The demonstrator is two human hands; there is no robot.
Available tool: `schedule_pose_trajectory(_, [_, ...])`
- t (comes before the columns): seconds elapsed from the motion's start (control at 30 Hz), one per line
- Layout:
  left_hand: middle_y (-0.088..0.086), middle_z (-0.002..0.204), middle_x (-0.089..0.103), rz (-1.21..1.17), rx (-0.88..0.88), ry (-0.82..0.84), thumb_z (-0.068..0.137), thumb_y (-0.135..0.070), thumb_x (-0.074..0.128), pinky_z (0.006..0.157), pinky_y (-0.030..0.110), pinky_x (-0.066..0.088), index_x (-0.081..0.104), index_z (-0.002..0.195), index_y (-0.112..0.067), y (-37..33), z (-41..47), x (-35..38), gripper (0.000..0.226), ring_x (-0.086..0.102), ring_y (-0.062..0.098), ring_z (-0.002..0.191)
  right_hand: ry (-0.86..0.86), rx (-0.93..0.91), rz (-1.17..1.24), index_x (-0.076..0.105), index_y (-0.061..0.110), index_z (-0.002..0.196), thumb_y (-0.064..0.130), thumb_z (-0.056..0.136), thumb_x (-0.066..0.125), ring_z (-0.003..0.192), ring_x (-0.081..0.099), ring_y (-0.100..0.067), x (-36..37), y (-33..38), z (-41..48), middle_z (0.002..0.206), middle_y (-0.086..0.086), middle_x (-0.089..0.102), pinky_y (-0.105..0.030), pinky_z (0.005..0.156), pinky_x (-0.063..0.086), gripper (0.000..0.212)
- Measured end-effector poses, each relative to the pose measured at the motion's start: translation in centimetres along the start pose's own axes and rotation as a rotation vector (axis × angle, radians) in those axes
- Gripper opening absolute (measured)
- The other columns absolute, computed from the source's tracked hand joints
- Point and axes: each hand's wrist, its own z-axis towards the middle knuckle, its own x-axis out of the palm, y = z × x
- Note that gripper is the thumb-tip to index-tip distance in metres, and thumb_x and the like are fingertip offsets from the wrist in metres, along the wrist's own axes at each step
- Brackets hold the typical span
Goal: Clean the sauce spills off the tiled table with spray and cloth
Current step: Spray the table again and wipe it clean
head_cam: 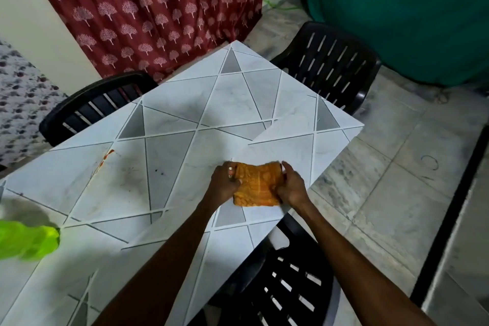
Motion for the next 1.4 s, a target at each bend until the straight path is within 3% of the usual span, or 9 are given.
schedule_pose_trajectory(0.2, [0.014, 0.117, 0.058, 0.114, -0.038, -0.074, 0.086, -0.014, 0.071, 0.085, 0.022, 0.037, 0.06, 0.12, -0.009, 1.8, -1.9, 0.1, 0.036, 0.057, 0.028, 0.11, -0.126, 0.004, -0.387, 0.049, 0.008, 0.135, 0.027, 0.084, 0.07, 0.117, 0.05, -0.04, 0.9, -0.4, -1.6, 0.129, -0.018, 0.051, -0.041, 0.095, 0.044, 0.059])
schedule_pose_trajectory(0.3, [0.011, 0.109, 0.07, 0.079, 0.001, -0.159, 0.085, -0.014, 0.073, 0.087, 0.017, 0.036, 0.068, 0.109, -0.006, 4.1, -4.4, -2.0, 0.026, 0.062, 0.025, 0.105, -0.178, -0.101, -0.197, 0.061, 0.009, 0.123, 0.02, 0.09, 0.067, 0.104, 0.057, -0.029, 1.9, 1.1, -3.9, 0.116, -0.009, 0.062, -0.034, 0.085, 0.044, 0.036])
schedule_pose_trajectory(0.4, [0.005, 0.099, 0.074, -0.028, -0.042, -0.234, 0.085, -0.011, 0.071, 0.083, 0.018, 0.043, 0.072, 0.101, -0.009, 7.6, -7.5, -5.1, 0.016, 0.069, 0.022, 0.094, -0.002, -0.005, 0.193, 0.07, 0.018, 0.099, 0.011, 0.092, 0.067, 0.088, 0.064, -0.022, 4.5, 4.3, -6.4, 0.1, -0.005, 0.072, -0.033, 0.08, 0.052, 0.011])
schedule_pose_trajectory(0.63, [-0.006, 0.079, 0.071, -0.194, -0.156, -0.366, 0.083, -0.014, 0.07, 0.082, 0.035, 0.055, 0.067, 0.083, -0.035, 19.1, -16.0, -14.4, 0.022, 0.069, 0.016, 0.073, 0.263, -0.045, 0.374, 0.07, 0.007, 0.105, 0.001, 0.094, 0.062, 0.066, 0.062, -0.015, 15.4, 12.8, -12.4, 0.087, -0.008, 0.068, -0.027, 0.06, 0.046, 0.014])
schedule_pose_trajectory(0.87, [0.003, 0.097, 0.073, -0.108, -0.298, -0.517, 0.084, -0.016, 0.069, 0.083, 0.023, 0.043, 0.071, 0.097, -0.015, 29.9, -22.7, -22.6, 0.012, 0.067, 0.022, 0.091, 0.382, -0.253, 0.187, 0.072, 0.021, 0.102, 0.015, 0.083, 0.078, 0.073, 0.064, -0.014, 27.3, 22.0, -18.2, 0.081, 0.006, 0.068, -0.029, 0.07, 0.05, 0.021])
schedule_pose_trajectory(0.97, [0.009, 0.106, 0.067, 0.014, -0.327, -0.576, 0.076, -0.025, 0.073, 0.09, 0.035, 0.049, 0.067, 0.105, -0.013, 35.2, -22.9, -26.5, 0.031, 0.063, 0.032, 0.102, 0.381, -0.386, 0.104, 0.06, 0.017, 0.127, 0.019, 0.076, 0.087, 0.089, 0.06, -0.013, 31.9, 26.4, -19.6, 0.108, 0.003, 0.062, -0.015, 0.075, 0.048, 0.058])
schedule_pose_trajectory(1.13, [0.014, 0.142, 0.051, 0.289, -0.271, -0.494, 0.064, -0.072, 0.051, 0.108, 0.047, 0.038, 0.053, 0.137, -0.01, 39.2, -22.3, -29.7, 0.096, 0.045, 0.034, 0.134, 0.4, -0.54, 0.04, 0.036, 0.025, 0.152, 0.033, 0.065, 0.095, 0.134, 0.044, -0.013, 36.4, 31.9, -19.5, 0.155, 0.006, 0.04, -0.038, 0.111, 0.043, 0.106])
schedule_pose_trajectory(1.27, [0.009, 0.155, 0.035, 0.392, -0.272, -0.302, 0.054, -0.089, 0.038, 0.112, 0.05, 0.029, 0.042, 0.147, -0.017, 40.4, -22.4, -30.5, 0.117, 0.033, 0.03, 0.143, 0.406, -0.664, 0.073, 0.039, 0.029, 0.152, 0.03, 0.068, 0.093, 0.138, 0.046, -0.008, 39.2, 36.0, -19.5, 0.153, 0.011, 0.046, -0.036, 0.116, 0.039, 0.1])
schedule_pose_trajectory(1.4, [0.009, 0.154, 0.038, 0.423, -0.249, -0.262, 0.048, -0.089, 0.043, 0.106, 0.055, 0.035, 0.045, 0.145, -0.018, 41.5, -22.6, -29.9, 0.12, 0.039, 0.035, 0.138, 0.405, -0.708, 0.218, 0.049, 0.028, 0.148, 0.012, 0.085, 0.079, 0.101, 0.059, 0.015, 40.5, 38.1, -19.8, 0.125, 0.019, 0.068, -0.013, 0.101, 0.045, 0.072])
